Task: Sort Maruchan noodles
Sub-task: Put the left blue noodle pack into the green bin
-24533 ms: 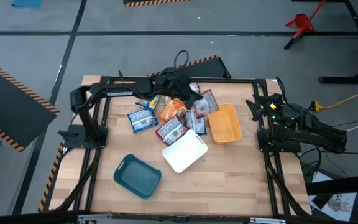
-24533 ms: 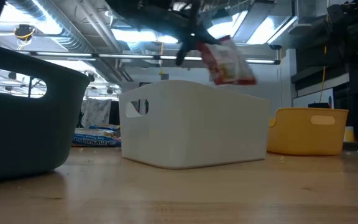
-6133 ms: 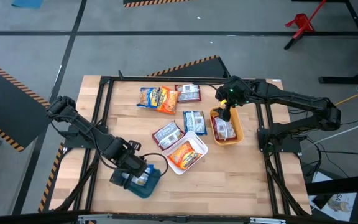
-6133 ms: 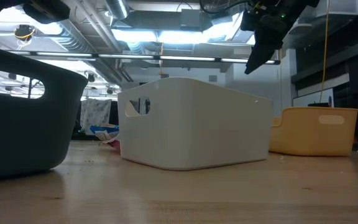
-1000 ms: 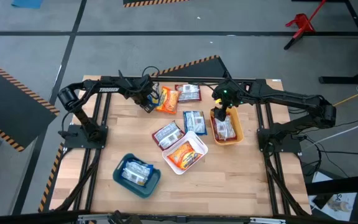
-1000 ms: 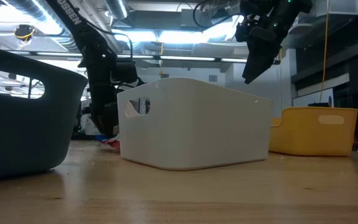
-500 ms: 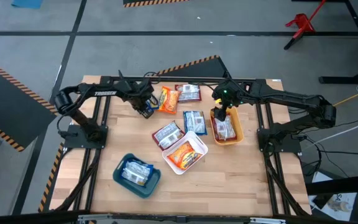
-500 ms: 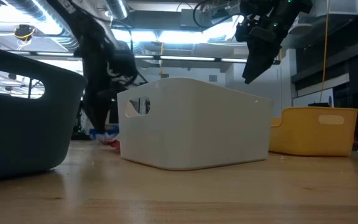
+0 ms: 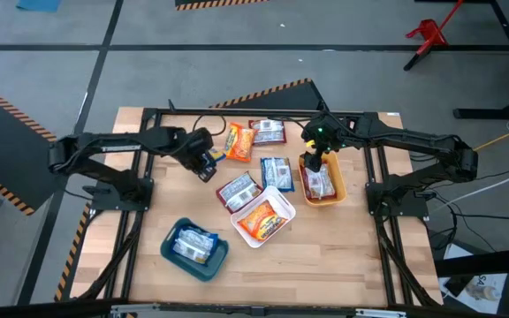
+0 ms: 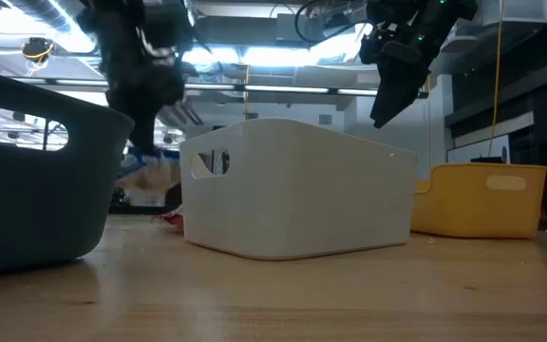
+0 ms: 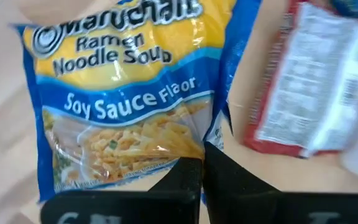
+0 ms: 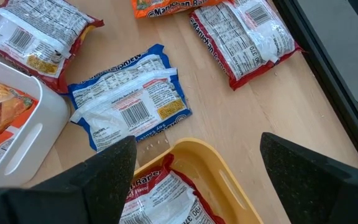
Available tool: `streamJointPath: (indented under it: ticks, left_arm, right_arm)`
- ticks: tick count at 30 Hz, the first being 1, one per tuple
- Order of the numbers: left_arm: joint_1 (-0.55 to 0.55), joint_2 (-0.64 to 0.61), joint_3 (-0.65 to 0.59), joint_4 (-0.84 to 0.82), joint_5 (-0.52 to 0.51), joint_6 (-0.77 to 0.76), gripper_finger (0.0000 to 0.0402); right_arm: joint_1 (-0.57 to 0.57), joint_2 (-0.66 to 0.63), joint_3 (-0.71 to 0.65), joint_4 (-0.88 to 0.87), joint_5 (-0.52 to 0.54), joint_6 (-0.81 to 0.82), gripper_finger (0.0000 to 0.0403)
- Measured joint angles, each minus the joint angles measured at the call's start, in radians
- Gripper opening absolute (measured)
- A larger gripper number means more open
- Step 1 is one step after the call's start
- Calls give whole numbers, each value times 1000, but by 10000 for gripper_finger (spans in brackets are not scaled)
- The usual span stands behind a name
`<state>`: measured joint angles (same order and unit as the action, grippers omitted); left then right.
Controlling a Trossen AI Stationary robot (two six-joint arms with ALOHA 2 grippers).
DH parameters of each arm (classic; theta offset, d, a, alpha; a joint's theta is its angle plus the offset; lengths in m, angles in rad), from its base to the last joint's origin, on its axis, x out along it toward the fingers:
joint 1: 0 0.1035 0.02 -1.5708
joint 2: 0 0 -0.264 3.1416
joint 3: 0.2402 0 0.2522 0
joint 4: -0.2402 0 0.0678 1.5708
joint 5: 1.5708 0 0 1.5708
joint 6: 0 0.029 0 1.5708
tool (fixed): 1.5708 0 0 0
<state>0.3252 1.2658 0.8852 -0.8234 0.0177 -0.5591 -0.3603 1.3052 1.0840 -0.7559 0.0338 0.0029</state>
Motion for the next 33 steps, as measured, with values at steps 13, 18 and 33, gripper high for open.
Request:
streamJointPath:
  ticks: [13,18,33]
  left_arm:
    - [-366,-167,6,-16,-1,-353,0]
    - [-507,-175,49,-20,-6,-469,0]
    - [-793,-147,190,-25,-139,-805,0]
  right_arm:
    - [0,0,0,1,0,-3,328]
    - [0,0,0,4,0,-10,328]
    - [0,0,0,7,0,-38,328]
